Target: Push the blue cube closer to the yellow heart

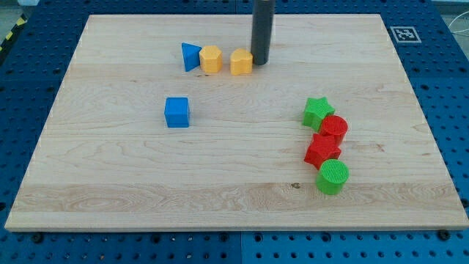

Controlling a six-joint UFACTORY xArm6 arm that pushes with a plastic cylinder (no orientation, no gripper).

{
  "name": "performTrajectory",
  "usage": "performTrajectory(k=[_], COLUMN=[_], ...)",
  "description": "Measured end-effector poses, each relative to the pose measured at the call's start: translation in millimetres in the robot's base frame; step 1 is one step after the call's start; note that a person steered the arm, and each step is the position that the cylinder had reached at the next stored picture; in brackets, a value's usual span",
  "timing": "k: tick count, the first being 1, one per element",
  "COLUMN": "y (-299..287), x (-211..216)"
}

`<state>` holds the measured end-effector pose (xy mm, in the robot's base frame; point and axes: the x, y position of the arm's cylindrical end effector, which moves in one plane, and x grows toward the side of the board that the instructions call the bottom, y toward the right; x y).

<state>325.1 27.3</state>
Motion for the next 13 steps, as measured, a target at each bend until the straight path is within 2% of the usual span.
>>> performTrajectory(k=[2,3,5,6,9,10,11,13], y=[-14,25,63,23,-159,-191,-188,-137], x=[-14,-18,67,92,79,85,94,111])
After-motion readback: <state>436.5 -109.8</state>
